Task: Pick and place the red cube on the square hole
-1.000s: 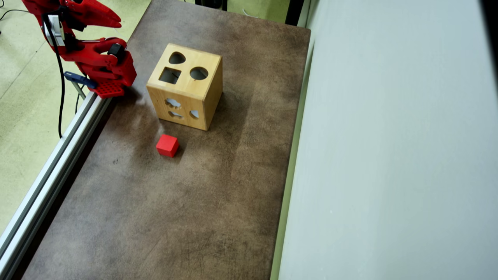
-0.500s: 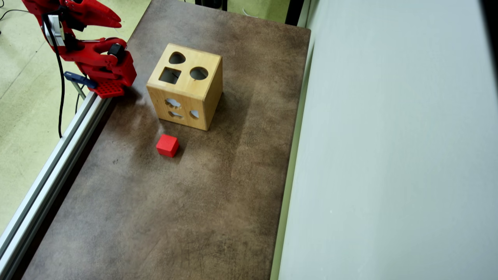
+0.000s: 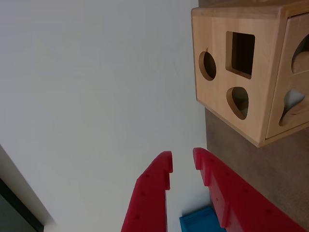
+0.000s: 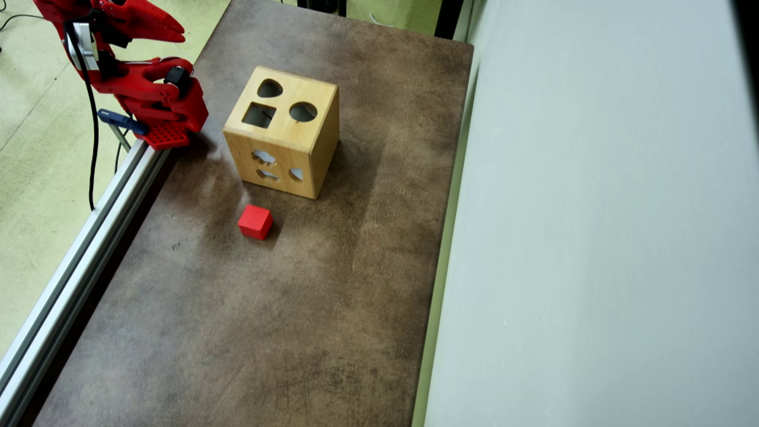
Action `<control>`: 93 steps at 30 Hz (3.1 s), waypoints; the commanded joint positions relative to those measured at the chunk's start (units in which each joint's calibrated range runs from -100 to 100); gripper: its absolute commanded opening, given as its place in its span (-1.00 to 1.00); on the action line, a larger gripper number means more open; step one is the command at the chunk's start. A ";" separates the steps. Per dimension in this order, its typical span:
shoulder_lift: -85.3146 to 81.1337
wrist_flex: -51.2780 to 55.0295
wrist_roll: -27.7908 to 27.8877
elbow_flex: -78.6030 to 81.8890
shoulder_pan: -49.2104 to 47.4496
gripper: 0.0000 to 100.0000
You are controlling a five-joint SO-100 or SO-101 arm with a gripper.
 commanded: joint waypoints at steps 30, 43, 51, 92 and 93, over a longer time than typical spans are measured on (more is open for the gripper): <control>45.78 0.57 0.29 -23.67 9.80 -0.83; 76.44 0.01 19.68 -40.67 28.67 -0.83; 87.99 0.01 31.99 -39.78 32.61 -0.84; 115.08 -2.08 32.23 -39.69 37.21 -0.03; 115.51 -2.08 32.23 -39.69 37.21 0.04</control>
